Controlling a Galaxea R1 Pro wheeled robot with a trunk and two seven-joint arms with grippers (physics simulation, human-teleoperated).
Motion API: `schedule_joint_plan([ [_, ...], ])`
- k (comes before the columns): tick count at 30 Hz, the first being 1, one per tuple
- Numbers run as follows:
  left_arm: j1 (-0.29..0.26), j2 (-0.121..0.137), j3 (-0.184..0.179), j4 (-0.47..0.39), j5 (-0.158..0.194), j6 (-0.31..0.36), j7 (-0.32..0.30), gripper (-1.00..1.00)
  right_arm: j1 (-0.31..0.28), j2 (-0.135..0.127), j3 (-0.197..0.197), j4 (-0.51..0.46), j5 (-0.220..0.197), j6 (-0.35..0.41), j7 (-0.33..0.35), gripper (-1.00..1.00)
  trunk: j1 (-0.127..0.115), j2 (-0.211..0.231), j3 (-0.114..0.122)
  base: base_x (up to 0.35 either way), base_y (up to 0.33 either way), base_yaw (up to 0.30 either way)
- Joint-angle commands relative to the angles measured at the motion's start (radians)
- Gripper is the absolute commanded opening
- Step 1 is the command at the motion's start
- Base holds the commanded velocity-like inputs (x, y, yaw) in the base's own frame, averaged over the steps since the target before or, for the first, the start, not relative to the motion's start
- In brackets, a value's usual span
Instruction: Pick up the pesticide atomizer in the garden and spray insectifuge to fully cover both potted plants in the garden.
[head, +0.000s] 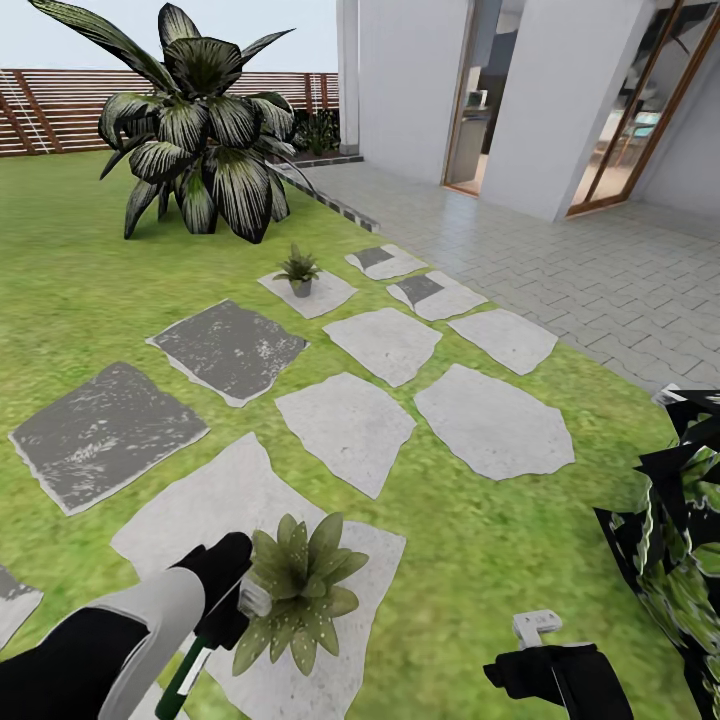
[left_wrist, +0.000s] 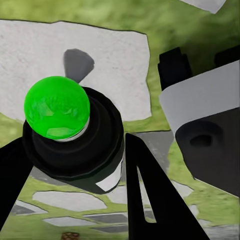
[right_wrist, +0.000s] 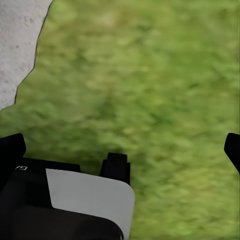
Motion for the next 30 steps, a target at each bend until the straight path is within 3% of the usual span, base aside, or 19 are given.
schedule_joint_plan([
  [1,0.005,0.005,-0.005,-0.001,-0.008,0.003,-0.011,-1.0,-0.001,0.001,-0.003,-0.001,0.01,0.002,0.01,1.0,0.0,0.0,-0.001,0.0,0.0,0.0],
  [13,0.005,0.0,0.006,-0.003,-0.006,0.003,-0.017,-1.0,-0.001,0.001,-0.003,-0.001,0.011,0.002,0.01,1.0,0.0,0.0,-0.001,0.0,0.0,0.0],
  [22,-0.065,-0.007,0.006,-0.001,0.0,0.004,-0.017,-1.0,-0.001,0.001,-0.003,-0.001,0.011,0.002,0.01,1.0,0.0,0.0,-0.001,0.0,0.0,-0.001],
  [30,-0.071,-0.009,0.006,-0.001,0.001,0.004,-0.017,-1.0,-0.001,0.001,-0.003,-0.001,0.01,0.002,0.01,1.0,0.0,0.0,0.004,0.0,0.0,-0.214],
])
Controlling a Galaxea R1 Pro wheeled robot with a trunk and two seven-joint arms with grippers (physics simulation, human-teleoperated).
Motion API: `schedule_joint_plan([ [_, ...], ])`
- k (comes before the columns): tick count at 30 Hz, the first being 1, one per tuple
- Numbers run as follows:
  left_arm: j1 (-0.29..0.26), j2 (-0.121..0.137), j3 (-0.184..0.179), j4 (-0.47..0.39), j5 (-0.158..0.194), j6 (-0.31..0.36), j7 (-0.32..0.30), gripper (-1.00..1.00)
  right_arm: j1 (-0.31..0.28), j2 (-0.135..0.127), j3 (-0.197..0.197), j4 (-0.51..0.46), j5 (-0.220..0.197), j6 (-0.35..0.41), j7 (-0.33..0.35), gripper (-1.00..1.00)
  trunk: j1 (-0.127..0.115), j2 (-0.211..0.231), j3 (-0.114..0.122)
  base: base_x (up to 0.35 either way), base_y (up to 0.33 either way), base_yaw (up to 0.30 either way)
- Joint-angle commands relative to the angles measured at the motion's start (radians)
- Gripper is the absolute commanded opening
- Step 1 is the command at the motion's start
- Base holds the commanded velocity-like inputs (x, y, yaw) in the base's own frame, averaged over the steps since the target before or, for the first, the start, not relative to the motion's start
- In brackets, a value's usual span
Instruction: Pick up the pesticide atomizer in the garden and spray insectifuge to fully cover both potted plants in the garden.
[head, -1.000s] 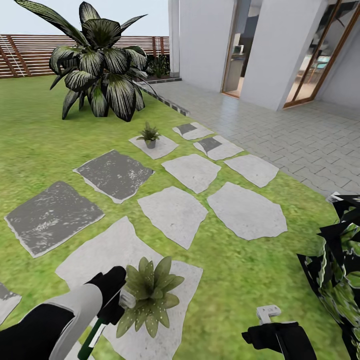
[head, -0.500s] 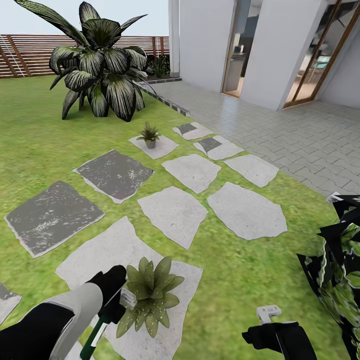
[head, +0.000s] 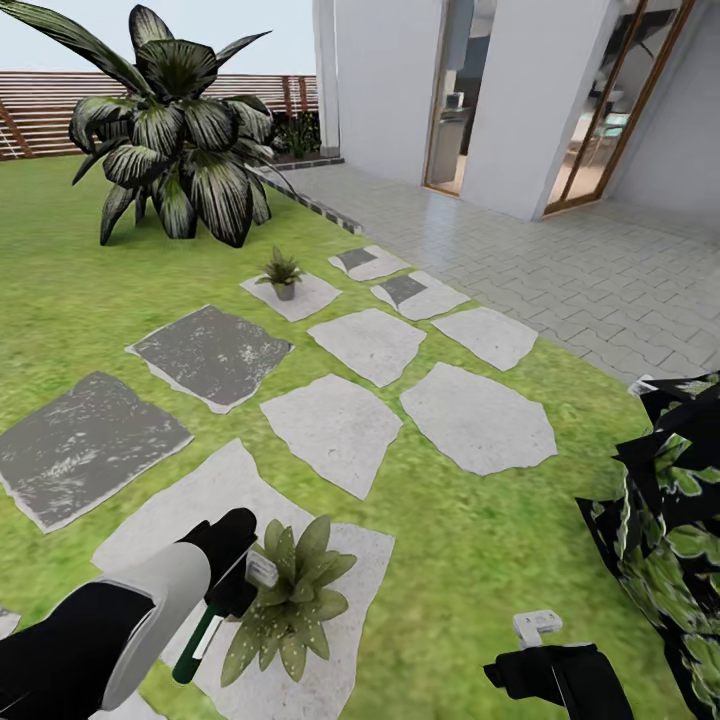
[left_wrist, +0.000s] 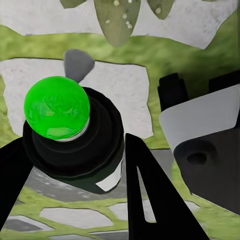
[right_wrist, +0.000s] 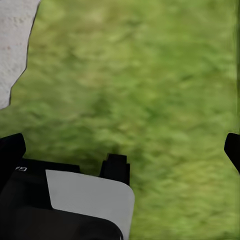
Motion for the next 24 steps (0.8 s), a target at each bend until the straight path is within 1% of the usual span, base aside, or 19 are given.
schedule_joint_plan([
  [1,0.0,0.001,-0.005,-0.002,-0.008,0.003,-0.01,-1.0,-0.001,0.001,-0.003,-0.001,0.011,0.001,0.01,1.0,0.0,0.0,0.0,0.0,0.0,-0.229],
  [5,0.0,0.001,-0.005,-0.002,-0.008,0.003,-0.01,-1.0,-0.001,0.001,-0.003,-0.001,0.011,0.001,0.01,1.0,0.0,0.0,0.001,0.0,0.0,-0.099],
  [13,-0.002,-0.001,-0.005,-0.006,-0.008,0.003,-0.01,-1.0,0.0,0.001,-0.003,-0.001,0.011,0.001,0.011,1.0,0.0,0.0,0.002,0.0,0.0,-0.011],
  [15,-0.006,-0.001,-0.005,-0.008,-0.008,0.003,-0.01,-1.0,-0.001,0.001,-0.003,-0.001,0.011,0.001,0.011,1.0,0.0,0.0,0.002,0.0,0.0,-0.168],
  [18,-0.028,-0.002,-0.004,-0.011,-0.007,0.003,-0.01,-1.0,-0.001,0.001,-0.003,-0.001,0.011,0.001,0.011,1.0,0.0,0.0,0.002,0.0,0.0,-0.188],
  [19,-0.035,-0.008,-0.004,-0.011,-0.007,0.003,-0.01,-1.0,-0.001,0.001,-0.003,-0.001,0.011,0.001,0.011,1.0,0.0,0.0,0.002,0.0,0.0,-0.072],
  [22,-0.046,-0.047,-0.004,-0.011,-0.007,0.003,-0.01,-1.0,-0.001,0.001,-0.003,-0.001,0.011,0.001,0.011,1.0,0.0,0.0,0.002,0.0,0.0,-0.027],
  [24,-0.047,-0.057,-0.004,-0.011,-0.006,0.003,-0.01,-1.0,-0.001,0.001,-0.003,-0.001,0.011,0.001,0.011,1.0,0.0,0.0,0.002,0.0,0.0,-0.004],
])
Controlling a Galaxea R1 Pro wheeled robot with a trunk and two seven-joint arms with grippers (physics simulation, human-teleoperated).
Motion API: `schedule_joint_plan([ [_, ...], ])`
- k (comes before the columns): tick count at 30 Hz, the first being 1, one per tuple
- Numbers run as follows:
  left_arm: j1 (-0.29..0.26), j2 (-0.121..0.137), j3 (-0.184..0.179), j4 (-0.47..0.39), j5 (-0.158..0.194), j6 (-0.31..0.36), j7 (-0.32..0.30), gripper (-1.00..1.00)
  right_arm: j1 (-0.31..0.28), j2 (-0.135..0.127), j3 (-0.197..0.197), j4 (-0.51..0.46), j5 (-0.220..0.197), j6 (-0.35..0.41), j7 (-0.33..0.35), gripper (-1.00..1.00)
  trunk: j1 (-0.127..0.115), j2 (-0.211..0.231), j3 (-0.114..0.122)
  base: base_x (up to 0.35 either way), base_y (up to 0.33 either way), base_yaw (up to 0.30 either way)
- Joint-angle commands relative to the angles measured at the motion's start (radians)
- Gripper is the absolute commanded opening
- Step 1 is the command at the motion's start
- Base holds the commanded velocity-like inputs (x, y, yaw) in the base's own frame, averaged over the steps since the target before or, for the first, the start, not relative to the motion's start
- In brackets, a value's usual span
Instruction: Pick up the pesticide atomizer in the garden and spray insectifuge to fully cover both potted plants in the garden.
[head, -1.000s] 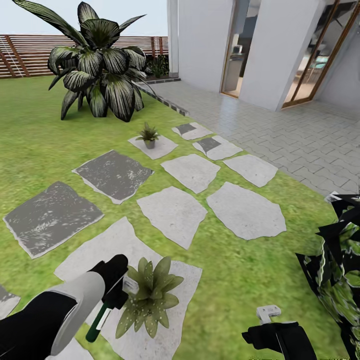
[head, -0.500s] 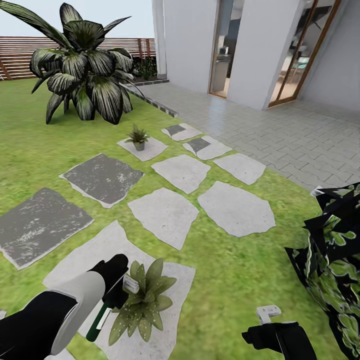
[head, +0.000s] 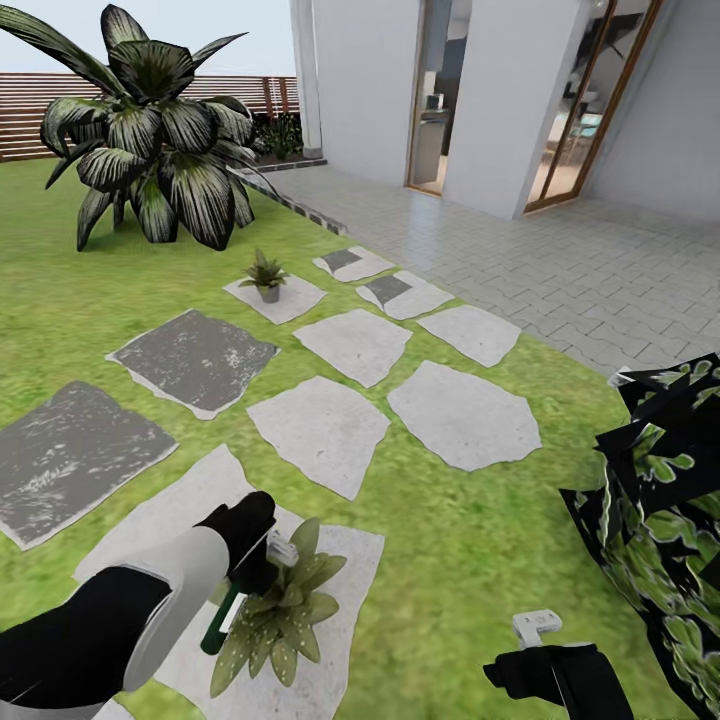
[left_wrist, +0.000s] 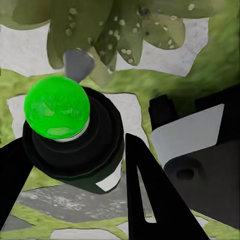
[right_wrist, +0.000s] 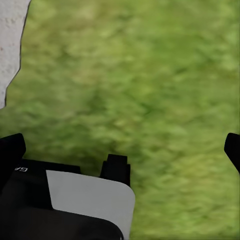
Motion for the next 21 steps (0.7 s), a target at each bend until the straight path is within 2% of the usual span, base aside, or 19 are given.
schedule_joint_plan([
  [1,-0.001,-0.002,-0.005,-0.001,-0.009,0.002,-0.01,-1.0,-0.001,0.001,-0.003,-0.001,0.01,0.002,0.01,1.0,0.0,0.0,-0.001,0.0,0.0,-0.002],
  [6,0.004,-0.02,-0.001,-0.001,-0.008,0.002,-0.01,-1.0,-0.001,0.001,-0.003,-0.001,0.01,0.002,0.01,1.0,0.0,0.0,-0.001,0.0,0.0,0.0],
  [11,0.008,-0.024,0.0,0.002,-0.008,0.002,-0.01,-1.0,-0.001,0.001,-0.003,-0.001,0.01,0.002,0.01,1.0,0.0,0.0,-0.001,0.0,0.0,0.0],
  [21,0.081,-0.025,-0.002,0.006,-0.009,0.002,-0.01,-1.0,-0.001,0.001,-0.003,-0.001,0.01,0.002,0.01,1.0,0.0,0.0,-0.001,0.0,0.0,0.0],
])
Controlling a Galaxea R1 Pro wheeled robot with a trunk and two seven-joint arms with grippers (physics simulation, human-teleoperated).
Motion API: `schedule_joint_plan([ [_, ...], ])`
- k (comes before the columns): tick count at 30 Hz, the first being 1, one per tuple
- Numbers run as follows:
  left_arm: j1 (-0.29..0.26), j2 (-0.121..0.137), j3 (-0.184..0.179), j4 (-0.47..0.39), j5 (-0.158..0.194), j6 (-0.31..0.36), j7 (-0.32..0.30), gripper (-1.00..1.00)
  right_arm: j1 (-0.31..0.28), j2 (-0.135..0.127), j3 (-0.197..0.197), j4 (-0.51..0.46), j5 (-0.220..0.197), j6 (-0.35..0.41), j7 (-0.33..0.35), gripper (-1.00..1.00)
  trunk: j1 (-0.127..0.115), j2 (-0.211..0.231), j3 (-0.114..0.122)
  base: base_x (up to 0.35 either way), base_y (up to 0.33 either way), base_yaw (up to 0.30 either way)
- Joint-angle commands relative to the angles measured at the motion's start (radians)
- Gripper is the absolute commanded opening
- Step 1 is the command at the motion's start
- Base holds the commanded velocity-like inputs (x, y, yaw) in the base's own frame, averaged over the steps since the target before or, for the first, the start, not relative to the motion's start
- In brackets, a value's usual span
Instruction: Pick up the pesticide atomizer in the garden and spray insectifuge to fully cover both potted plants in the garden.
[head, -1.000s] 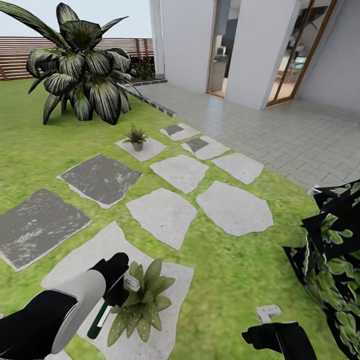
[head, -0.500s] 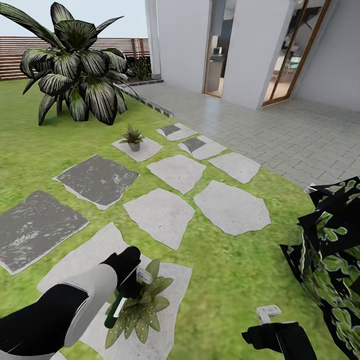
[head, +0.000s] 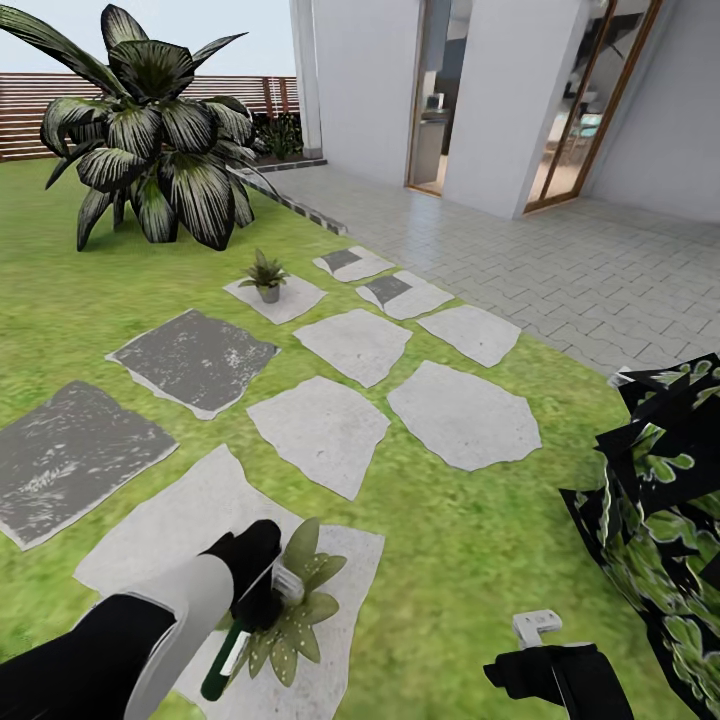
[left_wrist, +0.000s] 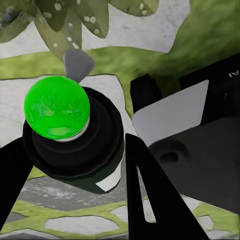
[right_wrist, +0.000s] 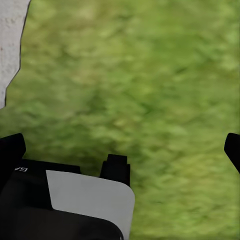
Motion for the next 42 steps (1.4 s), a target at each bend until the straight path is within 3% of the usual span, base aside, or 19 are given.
schedule_joint_plan([
  [1,0.004,0.0,-0.006,-0.002,-0.01,0.002,-0.01,-1.0,-0.001,0.001,-0.003,-0.001,0.01,0.002,0.01,1.0,0.0,0.0,-0.001,0.0,0.0,0.0],
  [7,0.0,-0.003,-0.006,-0.008,-0.009,0.002,-0.011,-1.0,-0.001,0.001,-0.003,-0.001,0.01,0.002,0.01,1.0,0.0,0.0,-0.001,0.0,0.0,0.0],
  [16,-0.076,-0.014,-0.001,-0.018,-0.003,0.002,-0.015,-1.0,-0.001,0.001,-0.003,-0.001,0.01,0.002,0.01,1.0,0.0,0.0,-0.001,0.0,0.0,0.0],
  [21,-0.08,-0.014,0.073,-0.018,0.002,0.002,-0.015,-1.0,-0.001,0.001,-0.003,-0.001,0.01,0.002,0.01,1.0,0.0,0.0,-0.001,0.0,0.0,-0.001],
  [24,-0.078,-0.014,0.084,-0.017,0.001,0.002,-0.015,-1.0,-0.001,0.001,-0.003,-0.001,0.01,0.002,0.01,1.0,0.0,0.0,-0.001,0.0,0.0,-0.118],
  [33,-0.074,-0.012,0.087,-0.014,0.001,0.002,-0.015,-1.0,-0.001,0.001,-0.002,-0.001,0.01,0.002,0.011,1.0,0.0,0.0,-0.001,0.0,0.0,-0.274],
  [42,-0.07,-0.013,0.087,-0.014,0.001,0.002,-0.015,-1.0,-0.001,0.003,0.009,0.046,0.011,0.004,0.016,1.0,0.0,0.0,-0.001,0.0,0.0,-0.037],
])
